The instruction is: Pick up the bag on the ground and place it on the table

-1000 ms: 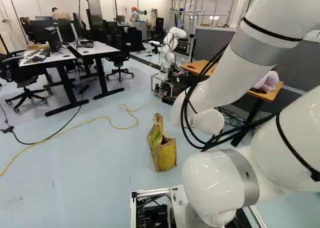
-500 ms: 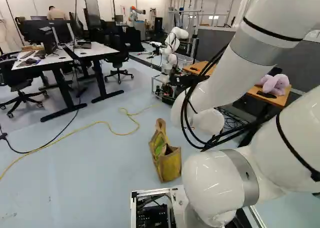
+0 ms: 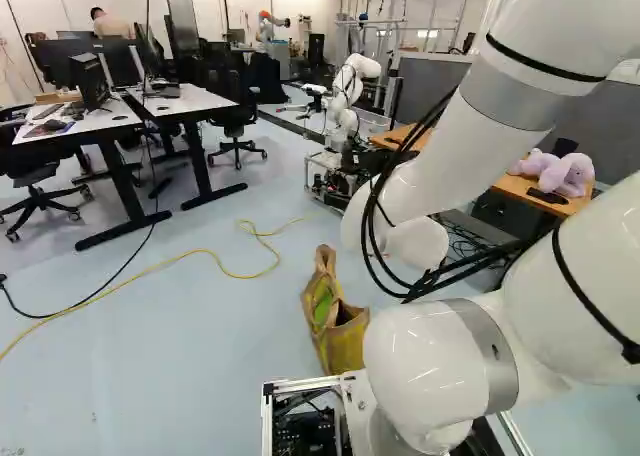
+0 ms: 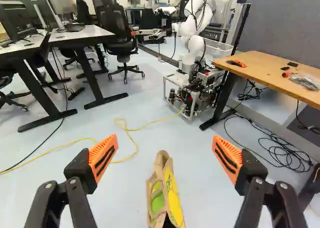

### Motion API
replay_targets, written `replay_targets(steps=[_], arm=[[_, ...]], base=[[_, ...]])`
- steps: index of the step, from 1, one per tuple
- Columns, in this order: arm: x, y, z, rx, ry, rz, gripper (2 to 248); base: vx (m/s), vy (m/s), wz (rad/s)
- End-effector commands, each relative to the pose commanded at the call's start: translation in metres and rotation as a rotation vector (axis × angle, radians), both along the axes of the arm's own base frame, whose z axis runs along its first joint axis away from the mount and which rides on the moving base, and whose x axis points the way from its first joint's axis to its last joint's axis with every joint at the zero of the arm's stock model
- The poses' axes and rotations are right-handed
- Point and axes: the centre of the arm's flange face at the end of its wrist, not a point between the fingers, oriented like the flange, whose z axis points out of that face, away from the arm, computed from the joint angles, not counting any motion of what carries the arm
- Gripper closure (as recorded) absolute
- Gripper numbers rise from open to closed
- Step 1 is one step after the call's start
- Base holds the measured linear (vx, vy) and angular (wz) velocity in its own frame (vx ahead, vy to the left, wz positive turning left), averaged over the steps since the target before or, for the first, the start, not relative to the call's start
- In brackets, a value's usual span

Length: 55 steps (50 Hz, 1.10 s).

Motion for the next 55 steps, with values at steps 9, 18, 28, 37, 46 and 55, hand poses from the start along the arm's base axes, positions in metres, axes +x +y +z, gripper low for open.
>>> replay_targets(steps=[9,18,28,37,46,55], arm=[[0.005,0.000,0.001,0.000,0.004,0.000,3],[0.019,0.000,0.000,0.000,0.035,0.000,3],[0.037,0.000,-0.002,0.000,0.096,0.000,3],[0.054,0.000,-0.006,0.000,0.156,0.000,3],[0.070,0.000,-0.009,0.000,0.216,0.000,3],[0.086,0.000,-0.013,0.001,0.275,-0.003,3]], base=[[0.000,0.000,0.000],[0.000,0.000,0.000],[0.000,0.000,0.000],[0.000,0.000,0.000],[0.000,0.000,0.000],[0.000,0.000,0.000]])
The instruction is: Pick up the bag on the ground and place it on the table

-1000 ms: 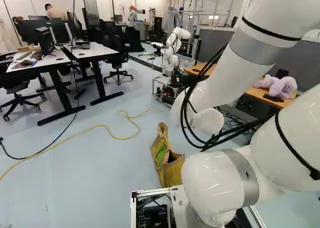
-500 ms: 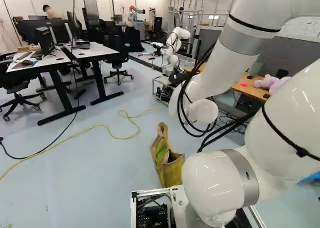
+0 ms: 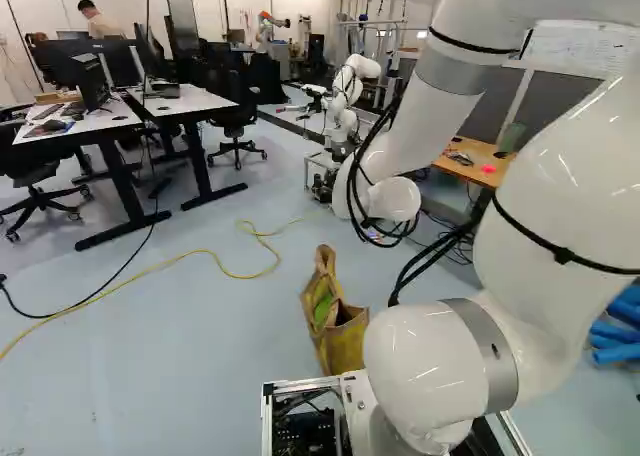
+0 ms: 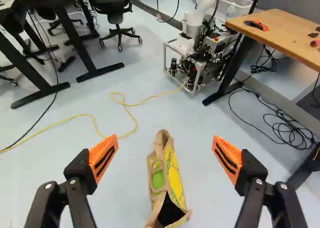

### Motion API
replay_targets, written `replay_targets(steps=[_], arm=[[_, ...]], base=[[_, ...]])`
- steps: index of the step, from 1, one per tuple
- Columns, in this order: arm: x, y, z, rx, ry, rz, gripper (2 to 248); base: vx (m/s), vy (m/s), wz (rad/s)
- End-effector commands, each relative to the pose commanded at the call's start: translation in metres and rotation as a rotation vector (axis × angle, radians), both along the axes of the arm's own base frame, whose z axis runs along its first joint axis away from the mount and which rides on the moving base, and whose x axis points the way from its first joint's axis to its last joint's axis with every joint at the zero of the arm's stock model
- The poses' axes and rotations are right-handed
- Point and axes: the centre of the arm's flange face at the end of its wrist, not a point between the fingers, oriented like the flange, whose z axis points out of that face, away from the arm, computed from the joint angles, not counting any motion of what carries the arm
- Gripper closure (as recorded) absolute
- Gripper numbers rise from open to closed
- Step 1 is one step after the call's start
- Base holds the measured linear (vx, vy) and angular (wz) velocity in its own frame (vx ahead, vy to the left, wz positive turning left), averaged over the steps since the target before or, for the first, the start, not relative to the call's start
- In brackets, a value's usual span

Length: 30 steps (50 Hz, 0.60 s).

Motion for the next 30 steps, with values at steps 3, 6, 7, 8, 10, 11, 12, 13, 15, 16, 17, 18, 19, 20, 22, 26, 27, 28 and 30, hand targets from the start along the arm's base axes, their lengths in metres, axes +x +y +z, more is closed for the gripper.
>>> replay_targets(steps=[3,6,7,8,10,11,12,13,15,16,17,18,19,20,22,26,27,28,30], arm=[[0.005,0.000,-0.001,0.001,0.019,-0.002,3],[0.010,0.000,-0.003,0.002,0.038,-0.004,3],[0.012,0.000,-0.003,0.002,0.045,-0.005,3],[0.014,0.000,-0.004,0.002,0.051,-0.006,3],[0.017,0.000,-0.004,0.003,0.063,-0.007,3],[0.019,0.000,-0.005,0.004,0.070,-0.008,3],[0.021,0.000,-0.005,0.004,0.076,-0.009,3],[0.022,0.000,-0.006,0.005,0.082,-0.010,3],[0.026,-0.001,-0.007,0.006,0.095,-0.012,3],[0.027,-0.001,-0.007,0.006,0.101,-0.014,3],[0.029,-0.001,-0.008,0.007,0.107,-0.015,3],[0.031,-0.001,-0.008,0.007,0.113,-0.016,3],[0.032,-0.001,-0.009,0.008,0.119,-0.017,3],[0.034,-0.001,-0.009,0.009,0.125,-0.018,3],[0.037,-0.001,-0.010,0.010,0.138,-0.021,3],[0.044,-0.001,-0.012,0.013,0.162,-0.026,3],[0.045,-0.001,-0.012,0.013,0.168,-0.027,3],[0.047,-0.001,-0.013,0.014,0.174,-0.028,3],[0.050,-0.001,-0.014,0.016,0.186,-0.031,3]], base=[[0.000,0.000,0.000],[0.000,0.000,0.000],[0.000,0.000,0.000],[0.000,0.000,0.000],[0.000,0.000,0.000],[0.000,0.000,0.000],[0.000,0.000,0.000],[0.000,0.000,0.000],[0.000,0.000,0.000],[0.000,0.000,0.000],[0.000,0.000,0.000],[0.000,0.000,0.000],[0.000,0.000,0.000],[0.000,0.000,0.000],[0.000,0.000,0.000],[0.000,0.000,0.000],[0.000,0.000,0.000],[0.000,0.000,0.000],[0.000,0.000,0.000]])
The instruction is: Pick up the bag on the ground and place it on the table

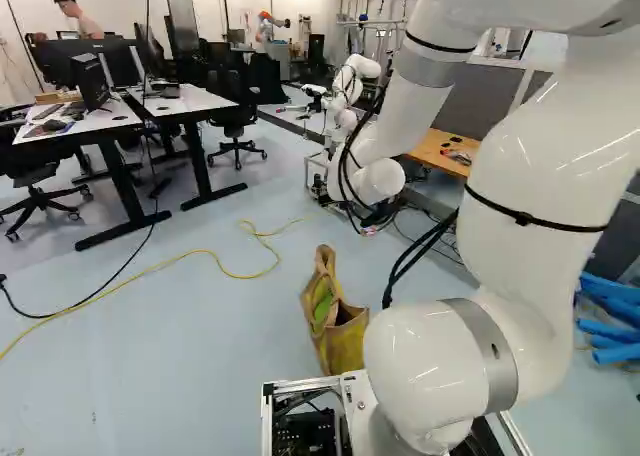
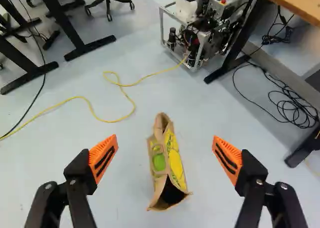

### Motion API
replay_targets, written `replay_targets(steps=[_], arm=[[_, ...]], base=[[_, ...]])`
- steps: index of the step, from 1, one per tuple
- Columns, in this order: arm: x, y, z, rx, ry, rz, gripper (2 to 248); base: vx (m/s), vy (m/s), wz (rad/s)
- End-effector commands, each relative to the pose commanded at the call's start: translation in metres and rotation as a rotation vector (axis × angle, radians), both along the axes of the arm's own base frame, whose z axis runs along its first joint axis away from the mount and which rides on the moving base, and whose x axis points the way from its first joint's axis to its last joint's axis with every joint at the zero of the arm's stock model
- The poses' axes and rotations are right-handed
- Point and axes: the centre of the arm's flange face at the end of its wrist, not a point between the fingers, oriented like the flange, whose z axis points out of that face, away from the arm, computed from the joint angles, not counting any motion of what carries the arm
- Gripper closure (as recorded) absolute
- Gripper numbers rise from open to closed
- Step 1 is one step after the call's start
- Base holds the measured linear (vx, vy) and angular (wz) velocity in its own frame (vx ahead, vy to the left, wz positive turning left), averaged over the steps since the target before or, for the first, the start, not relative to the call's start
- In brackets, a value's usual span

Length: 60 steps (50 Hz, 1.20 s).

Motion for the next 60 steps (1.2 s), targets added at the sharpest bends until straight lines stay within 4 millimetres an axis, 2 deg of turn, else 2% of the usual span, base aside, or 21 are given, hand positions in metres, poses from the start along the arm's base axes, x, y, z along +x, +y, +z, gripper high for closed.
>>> replay_targets(steps=[20,43,60], arm=[[0.031,0.000,-0.011,0.017,0.120,-0.024,3],[0.074,0.005,-0.046,0.044,0.279,-0.053,3],[0.105,0.006,-0.071,0.048,0.312,-0.060,3]], base=[[0.000,0.000,0.000],[0.000,0.000,0.000],[0.000,0.000,0.000]])
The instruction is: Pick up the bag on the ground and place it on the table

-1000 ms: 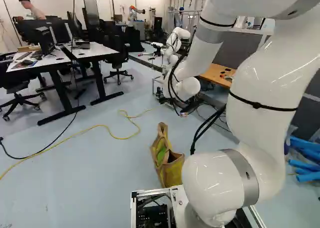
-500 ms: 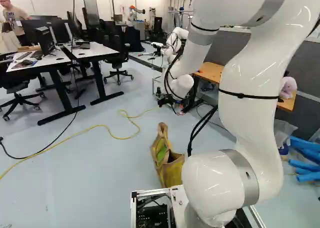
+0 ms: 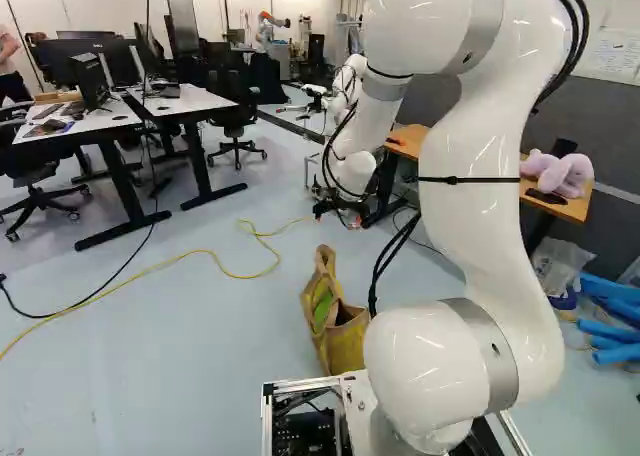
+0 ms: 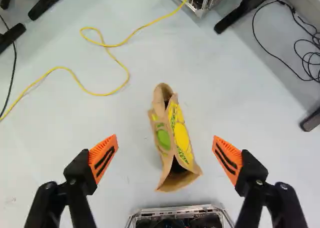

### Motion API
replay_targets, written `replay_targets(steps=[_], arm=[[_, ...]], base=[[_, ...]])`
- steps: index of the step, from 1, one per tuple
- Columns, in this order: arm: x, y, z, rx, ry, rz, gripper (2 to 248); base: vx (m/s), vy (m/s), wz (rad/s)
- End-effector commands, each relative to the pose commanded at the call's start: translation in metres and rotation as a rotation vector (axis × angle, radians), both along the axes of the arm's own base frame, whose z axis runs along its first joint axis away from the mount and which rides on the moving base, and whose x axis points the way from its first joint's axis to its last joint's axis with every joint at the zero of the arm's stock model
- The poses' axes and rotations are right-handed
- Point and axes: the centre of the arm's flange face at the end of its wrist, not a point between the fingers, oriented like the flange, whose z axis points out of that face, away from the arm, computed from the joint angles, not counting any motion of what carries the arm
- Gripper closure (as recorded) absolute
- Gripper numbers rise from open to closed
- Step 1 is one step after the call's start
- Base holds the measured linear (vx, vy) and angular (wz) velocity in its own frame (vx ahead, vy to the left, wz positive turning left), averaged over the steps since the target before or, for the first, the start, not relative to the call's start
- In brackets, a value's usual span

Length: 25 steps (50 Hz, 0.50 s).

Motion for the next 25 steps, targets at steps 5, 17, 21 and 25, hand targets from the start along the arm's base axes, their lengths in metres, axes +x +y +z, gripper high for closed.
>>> replay_targets(steps=[5,17,21,25], arm=[[0.004,0.000,-0.007,0.000,0.008,0.000,3],[0.009,0.000,-0.023,-0.001,0.030,0.002,3],[0.010,0.000,-0.029,-0.011,0.038,0.022,3],[0.012,0.000,-0.034,-0.026,0.046,0.053,3]], base=[[0.000,0.000,0.000],[0.000,0.000,0.000],[0.000,0.000,0.000],[0.000,0.000,0.000]])
